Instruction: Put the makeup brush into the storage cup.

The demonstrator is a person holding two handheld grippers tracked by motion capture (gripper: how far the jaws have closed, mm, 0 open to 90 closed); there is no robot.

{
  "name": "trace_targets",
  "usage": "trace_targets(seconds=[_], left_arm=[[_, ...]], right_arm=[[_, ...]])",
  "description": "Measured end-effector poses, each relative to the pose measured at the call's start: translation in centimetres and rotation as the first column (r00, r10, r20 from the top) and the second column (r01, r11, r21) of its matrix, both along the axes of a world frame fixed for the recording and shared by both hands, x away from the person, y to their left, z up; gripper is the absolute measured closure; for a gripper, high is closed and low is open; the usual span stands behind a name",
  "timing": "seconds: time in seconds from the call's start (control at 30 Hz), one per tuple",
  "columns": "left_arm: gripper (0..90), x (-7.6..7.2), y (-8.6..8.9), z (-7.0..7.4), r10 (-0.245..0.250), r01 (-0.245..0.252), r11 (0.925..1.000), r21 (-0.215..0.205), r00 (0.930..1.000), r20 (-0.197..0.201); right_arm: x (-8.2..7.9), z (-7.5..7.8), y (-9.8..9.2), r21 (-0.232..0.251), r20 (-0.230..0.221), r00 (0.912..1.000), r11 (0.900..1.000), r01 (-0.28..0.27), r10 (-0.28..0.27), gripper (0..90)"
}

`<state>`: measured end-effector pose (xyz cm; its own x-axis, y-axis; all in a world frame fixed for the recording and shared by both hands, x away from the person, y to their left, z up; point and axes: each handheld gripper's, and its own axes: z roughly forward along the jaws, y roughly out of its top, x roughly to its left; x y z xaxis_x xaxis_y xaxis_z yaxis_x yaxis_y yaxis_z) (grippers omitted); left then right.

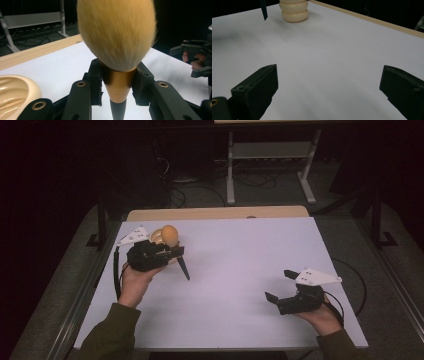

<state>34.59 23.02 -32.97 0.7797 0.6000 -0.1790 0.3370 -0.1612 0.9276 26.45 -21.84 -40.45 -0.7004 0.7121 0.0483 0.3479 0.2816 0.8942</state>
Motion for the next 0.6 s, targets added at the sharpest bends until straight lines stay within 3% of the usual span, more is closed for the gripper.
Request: trace_targets(seconds=[0.6], left_arm=[[64.6, 2.1, 1.8, 2.1, 0.039, -0.039, 0.9992, -0.004, 0.9989, 0.027]], right_arm=[[-1.1, -0.7, -1.8, 0.004, -0.009, 0.9992, 0.999, 0.039, -0.039, 0.9]])
